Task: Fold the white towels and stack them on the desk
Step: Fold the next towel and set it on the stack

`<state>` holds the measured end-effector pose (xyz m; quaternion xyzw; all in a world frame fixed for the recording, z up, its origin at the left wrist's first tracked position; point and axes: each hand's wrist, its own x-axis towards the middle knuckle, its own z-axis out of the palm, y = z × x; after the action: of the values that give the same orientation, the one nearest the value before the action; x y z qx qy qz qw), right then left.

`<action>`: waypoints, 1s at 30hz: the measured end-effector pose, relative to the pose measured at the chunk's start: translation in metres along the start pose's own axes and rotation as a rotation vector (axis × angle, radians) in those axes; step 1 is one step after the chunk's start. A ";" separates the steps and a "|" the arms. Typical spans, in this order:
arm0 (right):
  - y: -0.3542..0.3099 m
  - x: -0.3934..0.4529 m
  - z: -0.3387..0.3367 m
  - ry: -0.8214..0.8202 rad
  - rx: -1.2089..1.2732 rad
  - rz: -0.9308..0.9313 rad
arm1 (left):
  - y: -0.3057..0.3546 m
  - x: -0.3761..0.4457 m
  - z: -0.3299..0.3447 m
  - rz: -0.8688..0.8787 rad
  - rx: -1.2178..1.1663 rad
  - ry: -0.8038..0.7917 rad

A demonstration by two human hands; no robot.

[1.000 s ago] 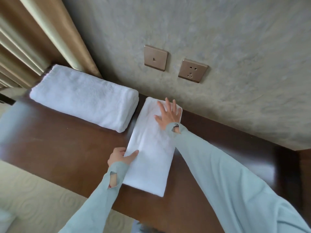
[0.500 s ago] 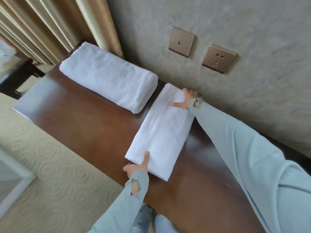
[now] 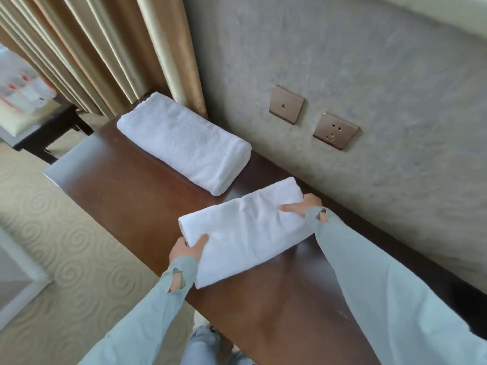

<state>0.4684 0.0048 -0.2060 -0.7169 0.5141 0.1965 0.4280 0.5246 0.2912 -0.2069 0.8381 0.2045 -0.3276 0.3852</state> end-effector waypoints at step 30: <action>-0.227 0.013 0.119 0.503 0.542 -0.045 | 0.294 0.303 -0.156 0.556 0.566 -0.028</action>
<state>0.6973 0.1182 -0.1880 -0.6146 0.6207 -0.1384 0.4667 0.9731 0.2578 -0.1938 0.9300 -0.1338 -0.2657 0.2158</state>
